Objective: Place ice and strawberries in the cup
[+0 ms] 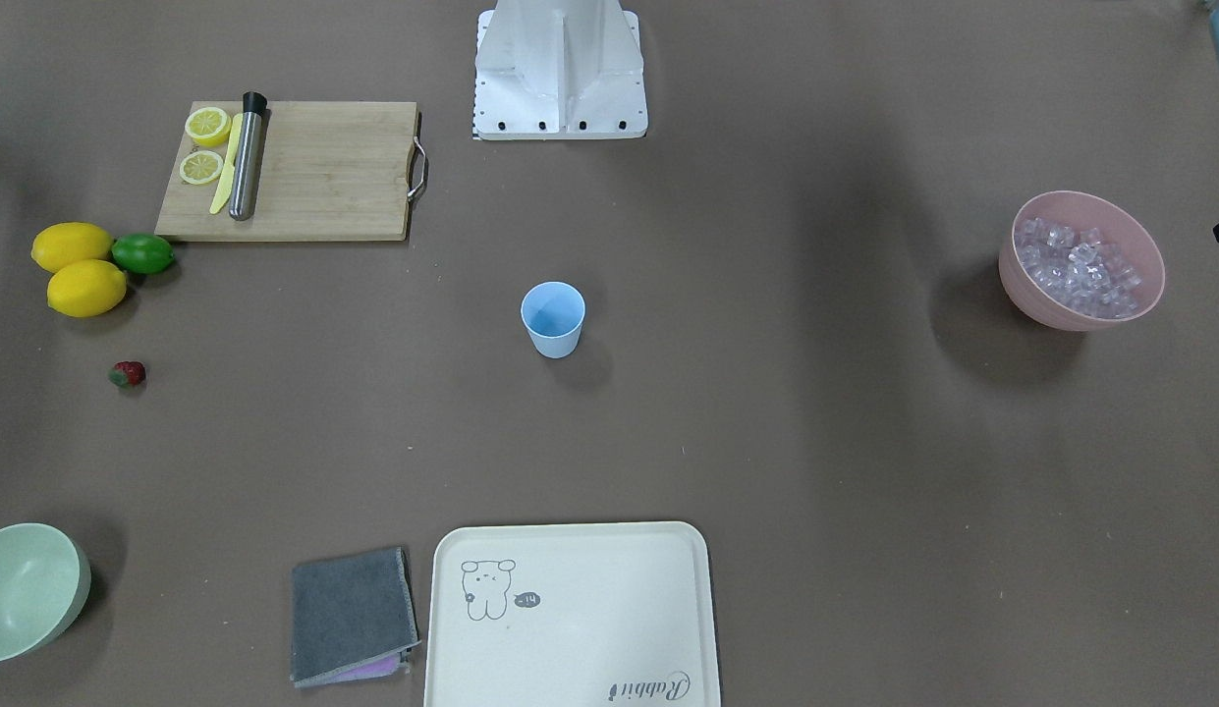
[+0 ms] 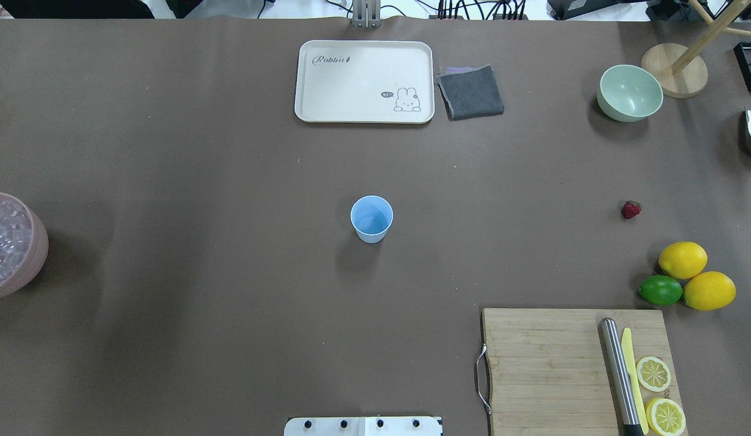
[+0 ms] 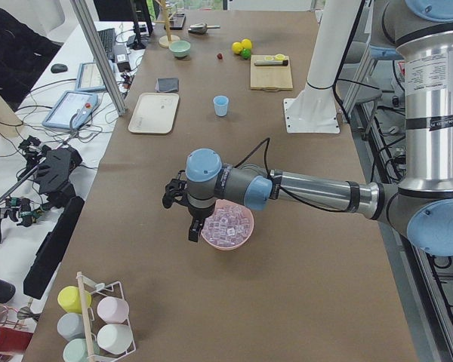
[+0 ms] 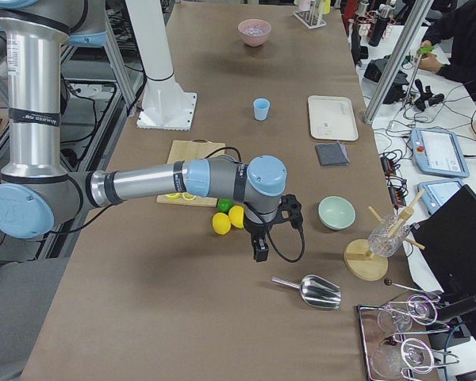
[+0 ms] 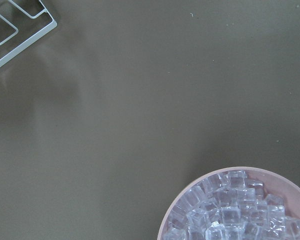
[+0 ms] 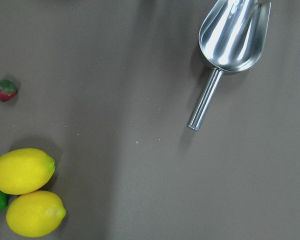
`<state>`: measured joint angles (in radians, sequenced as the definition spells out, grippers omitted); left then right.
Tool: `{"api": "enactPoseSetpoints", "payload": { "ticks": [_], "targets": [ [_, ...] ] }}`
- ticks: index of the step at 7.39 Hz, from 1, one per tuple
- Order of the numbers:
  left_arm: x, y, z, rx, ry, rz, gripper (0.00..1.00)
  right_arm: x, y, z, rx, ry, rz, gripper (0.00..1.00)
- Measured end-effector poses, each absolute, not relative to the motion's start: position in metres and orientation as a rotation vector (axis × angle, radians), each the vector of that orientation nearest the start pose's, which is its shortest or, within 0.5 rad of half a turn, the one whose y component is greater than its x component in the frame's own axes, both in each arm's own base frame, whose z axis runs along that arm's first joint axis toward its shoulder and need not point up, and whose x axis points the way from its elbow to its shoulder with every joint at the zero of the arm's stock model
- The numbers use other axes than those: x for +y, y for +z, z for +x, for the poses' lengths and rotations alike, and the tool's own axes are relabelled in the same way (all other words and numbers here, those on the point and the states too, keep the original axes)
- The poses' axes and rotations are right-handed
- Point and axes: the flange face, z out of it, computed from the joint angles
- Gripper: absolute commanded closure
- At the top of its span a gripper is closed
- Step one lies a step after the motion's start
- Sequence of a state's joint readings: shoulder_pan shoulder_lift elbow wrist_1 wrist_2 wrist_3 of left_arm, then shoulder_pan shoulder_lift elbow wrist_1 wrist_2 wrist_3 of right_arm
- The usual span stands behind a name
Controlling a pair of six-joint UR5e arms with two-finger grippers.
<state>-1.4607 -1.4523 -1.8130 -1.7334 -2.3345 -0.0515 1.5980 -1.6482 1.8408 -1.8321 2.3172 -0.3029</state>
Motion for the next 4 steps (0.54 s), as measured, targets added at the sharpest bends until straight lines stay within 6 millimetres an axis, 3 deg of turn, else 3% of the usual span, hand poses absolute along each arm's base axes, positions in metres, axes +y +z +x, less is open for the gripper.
{"api": "enactPoseSetpoints", "payload": {
  "ticks": [4],
  "targets": [
    [-0.451, 0.577, -0.015, 0.778, 0.169, 0.210, 0.02, -0.437, 0.605, 0.077, -0.760, -0.237, 0.034, 0.00]
  ]
}}
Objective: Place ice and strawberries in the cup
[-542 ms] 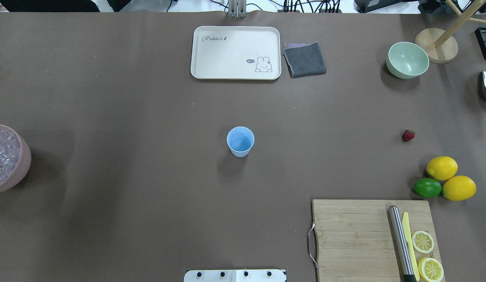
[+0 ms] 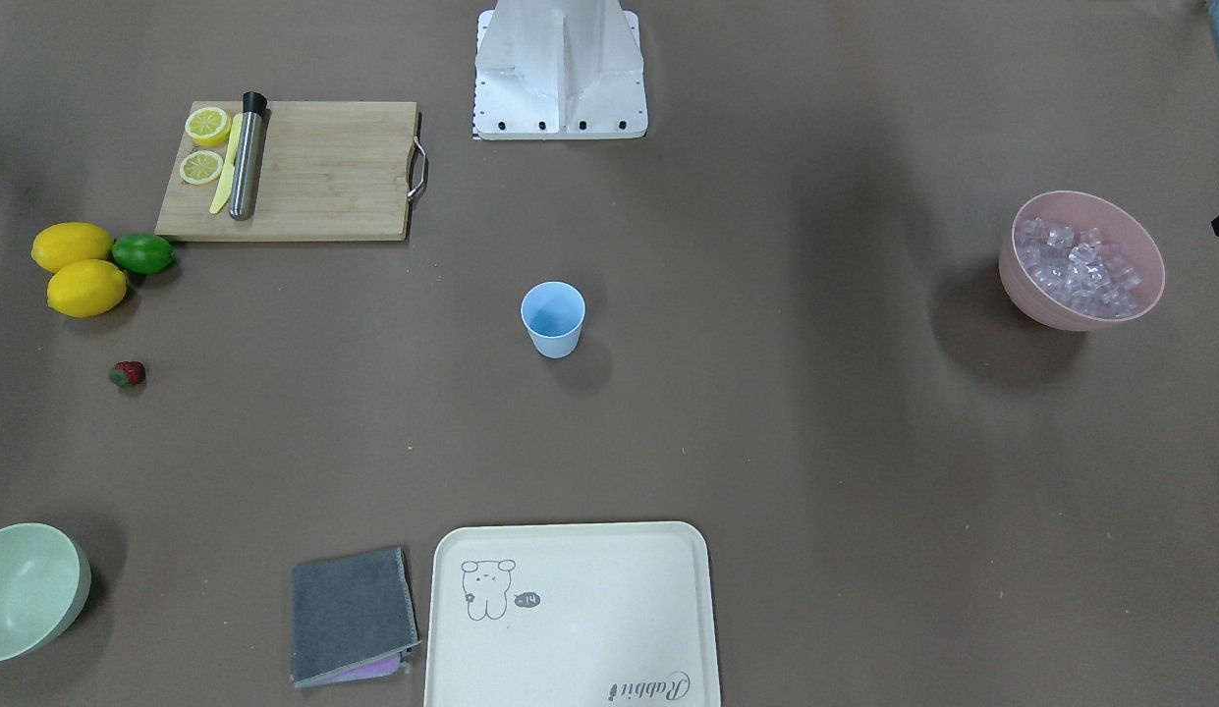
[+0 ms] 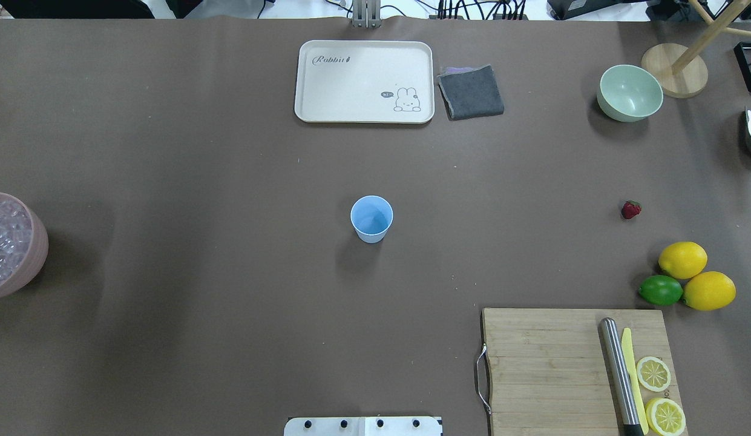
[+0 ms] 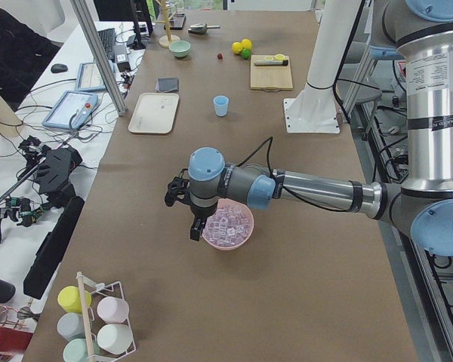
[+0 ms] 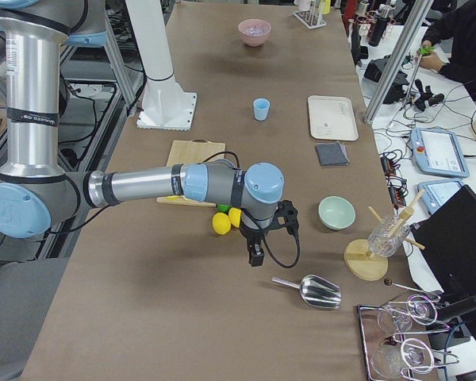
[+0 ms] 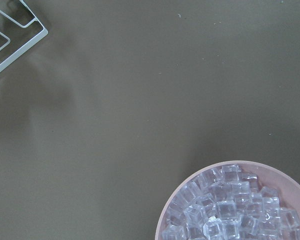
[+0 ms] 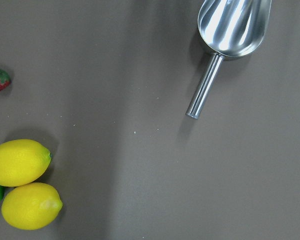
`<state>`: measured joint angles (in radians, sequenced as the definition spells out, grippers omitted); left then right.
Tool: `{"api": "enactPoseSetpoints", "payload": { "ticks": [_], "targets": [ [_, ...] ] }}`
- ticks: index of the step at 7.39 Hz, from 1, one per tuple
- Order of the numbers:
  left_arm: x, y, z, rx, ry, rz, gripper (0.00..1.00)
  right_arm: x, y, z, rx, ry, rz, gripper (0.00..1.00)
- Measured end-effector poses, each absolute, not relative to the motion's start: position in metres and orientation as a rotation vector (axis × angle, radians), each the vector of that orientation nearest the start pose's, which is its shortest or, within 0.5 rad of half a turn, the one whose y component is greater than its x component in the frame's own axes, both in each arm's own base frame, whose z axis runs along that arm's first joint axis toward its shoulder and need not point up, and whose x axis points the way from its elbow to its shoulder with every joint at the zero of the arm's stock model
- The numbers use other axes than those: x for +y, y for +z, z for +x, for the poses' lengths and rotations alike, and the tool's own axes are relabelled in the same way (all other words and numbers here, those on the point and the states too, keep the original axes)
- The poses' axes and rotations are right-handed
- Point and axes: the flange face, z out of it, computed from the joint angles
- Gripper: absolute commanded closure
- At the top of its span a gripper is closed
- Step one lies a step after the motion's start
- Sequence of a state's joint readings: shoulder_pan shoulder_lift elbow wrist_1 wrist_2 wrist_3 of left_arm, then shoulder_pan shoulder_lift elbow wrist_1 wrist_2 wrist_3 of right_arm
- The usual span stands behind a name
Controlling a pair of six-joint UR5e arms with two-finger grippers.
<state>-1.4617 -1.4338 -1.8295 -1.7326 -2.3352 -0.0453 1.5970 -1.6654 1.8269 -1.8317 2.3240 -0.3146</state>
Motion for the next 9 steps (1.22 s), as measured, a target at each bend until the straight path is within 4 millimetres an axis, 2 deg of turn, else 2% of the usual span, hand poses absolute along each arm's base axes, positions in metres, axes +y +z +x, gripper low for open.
{"api": "enactPoseSetpoints", "payload": {
  "ticks": [9],
  "targets": [
    [-0.4453, 0.5842, -0.0150, 0.776, 0.160, 0.194, 0.03, -0.4278, 0.6102, 0.0746, -0.786, -0.228, 0.024, 0.00]
  ]
}}
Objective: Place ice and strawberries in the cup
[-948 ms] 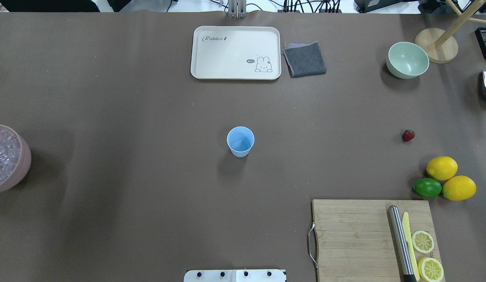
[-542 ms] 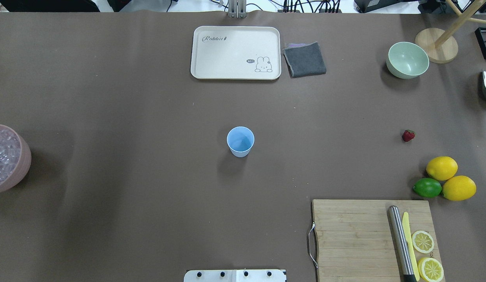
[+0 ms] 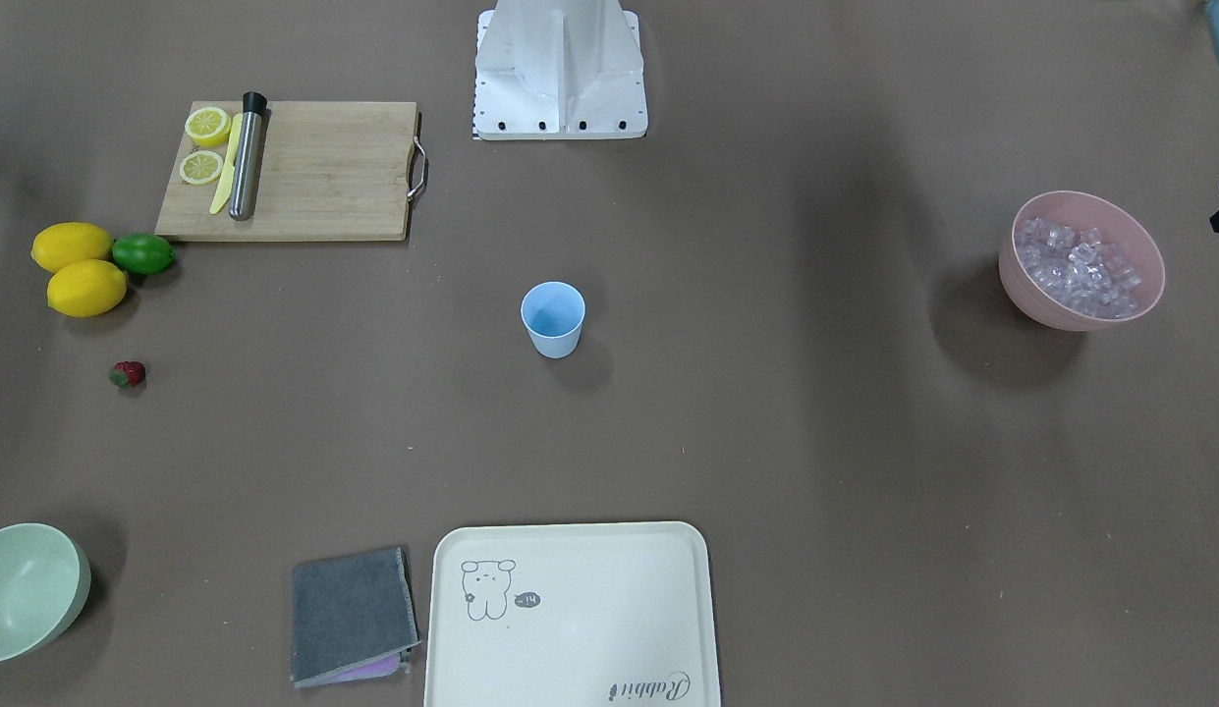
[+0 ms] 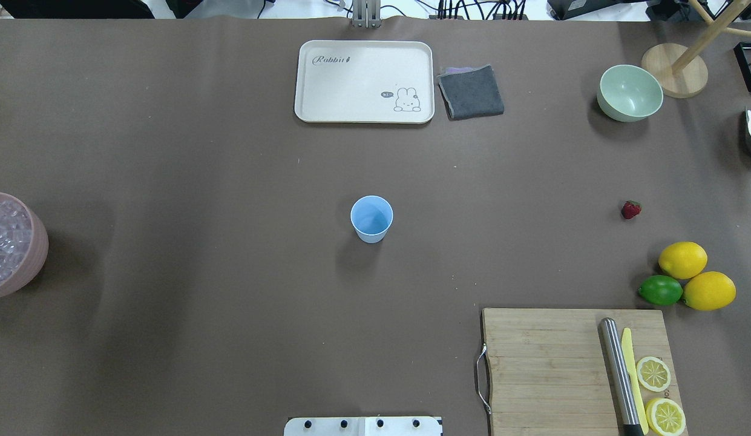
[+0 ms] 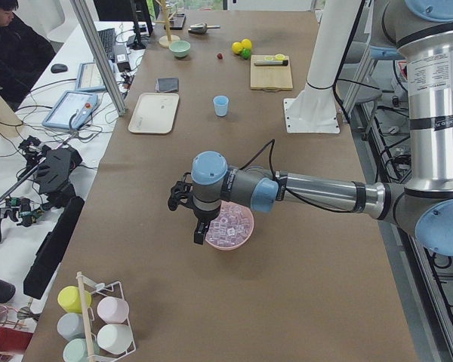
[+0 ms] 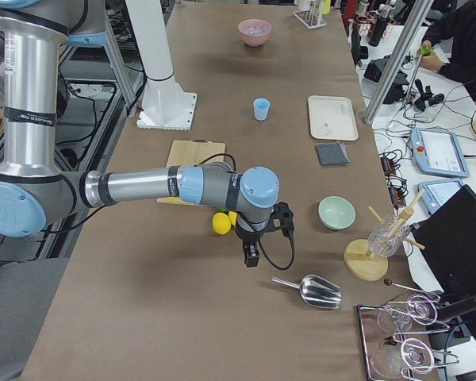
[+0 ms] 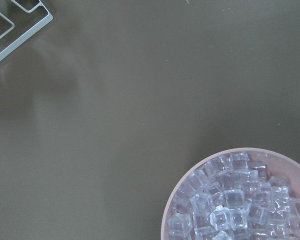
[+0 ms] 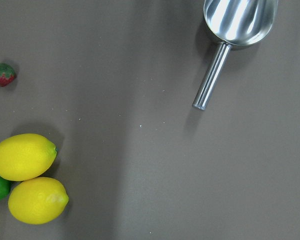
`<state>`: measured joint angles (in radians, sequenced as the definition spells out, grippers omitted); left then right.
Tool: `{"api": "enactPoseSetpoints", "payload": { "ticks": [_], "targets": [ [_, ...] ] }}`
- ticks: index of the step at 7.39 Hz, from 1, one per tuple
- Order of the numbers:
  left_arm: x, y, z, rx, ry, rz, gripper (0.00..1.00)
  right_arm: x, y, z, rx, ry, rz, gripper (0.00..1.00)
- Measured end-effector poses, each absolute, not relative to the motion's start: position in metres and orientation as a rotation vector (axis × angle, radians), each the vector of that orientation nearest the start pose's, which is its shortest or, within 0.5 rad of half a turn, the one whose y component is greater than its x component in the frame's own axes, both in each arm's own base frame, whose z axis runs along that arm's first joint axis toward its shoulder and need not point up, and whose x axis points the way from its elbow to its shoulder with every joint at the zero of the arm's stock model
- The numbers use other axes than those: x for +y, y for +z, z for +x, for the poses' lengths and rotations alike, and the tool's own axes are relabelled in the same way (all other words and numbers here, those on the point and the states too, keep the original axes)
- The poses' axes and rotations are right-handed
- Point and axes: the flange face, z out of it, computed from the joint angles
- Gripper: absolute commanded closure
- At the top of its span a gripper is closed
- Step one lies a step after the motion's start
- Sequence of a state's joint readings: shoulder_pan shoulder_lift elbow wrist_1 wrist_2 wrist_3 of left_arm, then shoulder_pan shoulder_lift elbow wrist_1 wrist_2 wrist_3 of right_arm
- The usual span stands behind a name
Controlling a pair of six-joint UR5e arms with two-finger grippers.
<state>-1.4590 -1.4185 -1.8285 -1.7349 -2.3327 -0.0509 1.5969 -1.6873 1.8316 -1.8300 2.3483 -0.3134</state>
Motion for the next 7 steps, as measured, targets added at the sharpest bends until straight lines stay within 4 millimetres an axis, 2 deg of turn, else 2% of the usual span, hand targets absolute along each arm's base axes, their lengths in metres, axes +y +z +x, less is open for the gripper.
{"api": "enactPoseSetpoints", "payload": {
  "ticks": [4, 7],
  "targets": [
    [-0.4418, 0.5832, -0.0148, 0.780, 0.156, 0.192, 0.03, -0.4260, 0.6110, 0.0744, -0.788, -0.228, 0.024, 0.00],
    [-0.4347, 0.5913, -0.0149, 0.781, 0.148, 0.172, 0.03, -0.4235, 0.6125, 0.0740, -0.793, -0.228, 0.025, 0.00]
  ]
}}
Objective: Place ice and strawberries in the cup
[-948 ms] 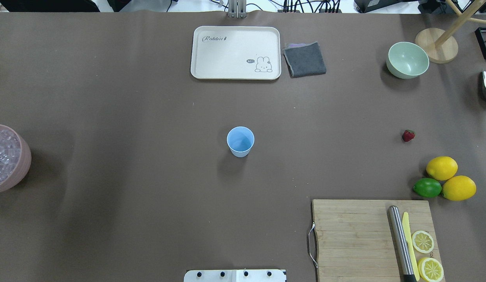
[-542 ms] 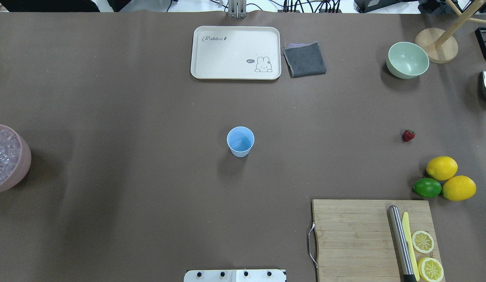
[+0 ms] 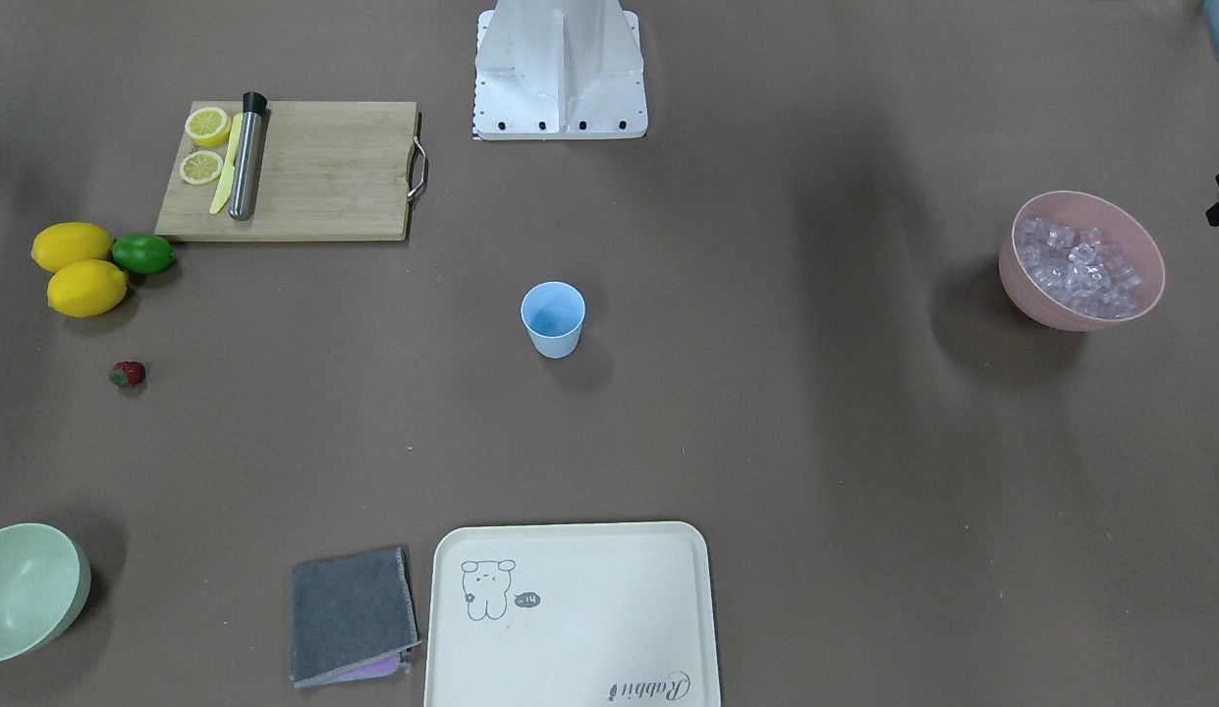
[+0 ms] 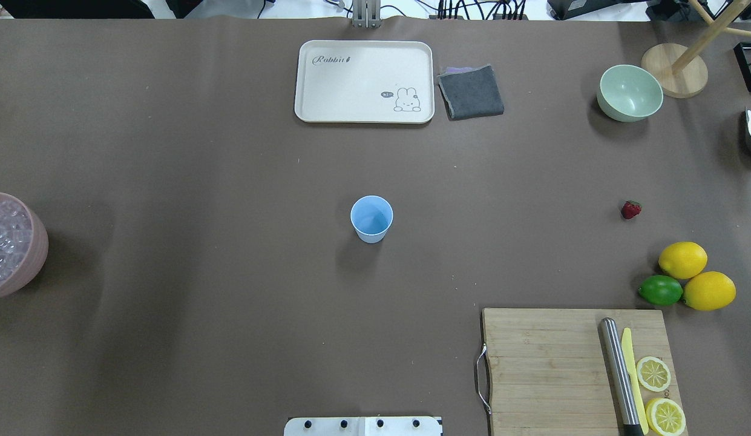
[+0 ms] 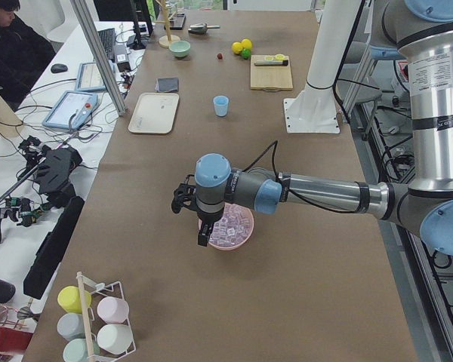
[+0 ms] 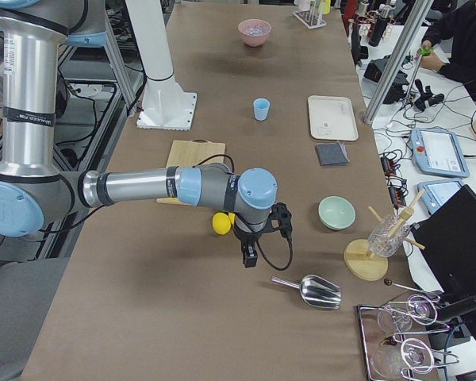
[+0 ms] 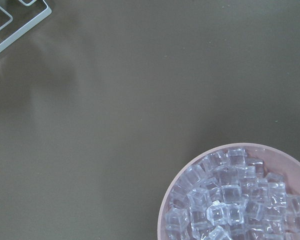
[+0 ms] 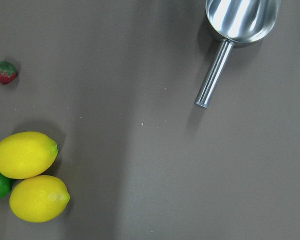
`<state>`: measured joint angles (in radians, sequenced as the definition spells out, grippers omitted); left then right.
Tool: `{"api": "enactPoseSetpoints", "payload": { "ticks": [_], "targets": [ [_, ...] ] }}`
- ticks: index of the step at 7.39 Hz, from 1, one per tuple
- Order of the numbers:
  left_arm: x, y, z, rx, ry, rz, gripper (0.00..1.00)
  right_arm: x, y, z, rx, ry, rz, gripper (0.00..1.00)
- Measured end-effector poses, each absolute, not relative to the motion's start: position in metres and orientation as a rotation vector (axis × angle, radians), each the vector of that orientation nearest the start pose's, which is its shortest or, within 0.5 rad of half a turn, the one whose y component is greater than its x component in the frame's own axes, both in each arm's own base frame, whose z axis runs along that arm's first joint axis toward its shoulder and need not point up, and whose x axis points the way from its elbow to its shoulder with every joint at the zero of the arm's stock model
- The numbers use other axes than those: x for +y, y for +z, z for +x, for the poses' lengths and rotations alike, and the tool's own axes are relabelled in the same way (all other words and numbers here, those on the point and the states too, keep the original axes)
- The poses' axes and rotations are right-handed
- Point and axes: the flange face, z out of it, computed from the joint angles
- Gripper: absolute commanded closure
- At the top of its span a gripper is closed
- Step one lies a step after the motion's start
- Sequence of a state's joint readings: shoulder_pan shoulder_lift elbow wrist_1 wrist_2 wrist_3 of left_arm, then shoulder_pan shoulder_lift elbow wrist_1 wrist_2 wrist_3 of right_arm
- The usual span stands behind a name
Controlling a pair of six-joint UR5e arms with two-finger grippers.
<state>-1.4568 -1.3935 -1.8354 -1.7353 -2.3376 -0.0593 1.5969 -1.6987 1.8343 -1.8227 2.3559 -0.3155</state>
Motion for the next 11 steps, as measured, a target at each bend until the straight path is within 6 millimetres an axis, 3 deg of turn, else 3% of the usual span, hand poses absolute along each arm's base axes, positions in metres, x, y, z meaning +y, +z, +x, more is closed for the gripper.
{"api": "enactPoseSetpoints", "payload": {
  "ticks": [4, 7, 9, 11],
  "targets": [
    [-0.434, 0.591, -0.006, 0.790, 0.058, 0.126, 0.03, -0.420, 0.615, 0.074, -0.794, -0.228, 0.026, 0.00],
    [-0.437, 0.580, 0.032, 0.829, -0.139, 0.086, 0.05, -0.417, 0.617, 0.073, -0.799, -0.230, 0.034, 0.00],
    [-0.422, 0.588, 0.063, 0.816, -0.099, 0.126, 0.19, -0.416, 0.617, 0.072, -0.816, -0.228, 0.035, 0.00],
    [-0.404, 0.597, 0.098, 0.807, 0.004, 0.156, 0.25, -0.415, 0.618, 0.071, -0.827, -0.224, 0.034, 0.00]
  ]
}}
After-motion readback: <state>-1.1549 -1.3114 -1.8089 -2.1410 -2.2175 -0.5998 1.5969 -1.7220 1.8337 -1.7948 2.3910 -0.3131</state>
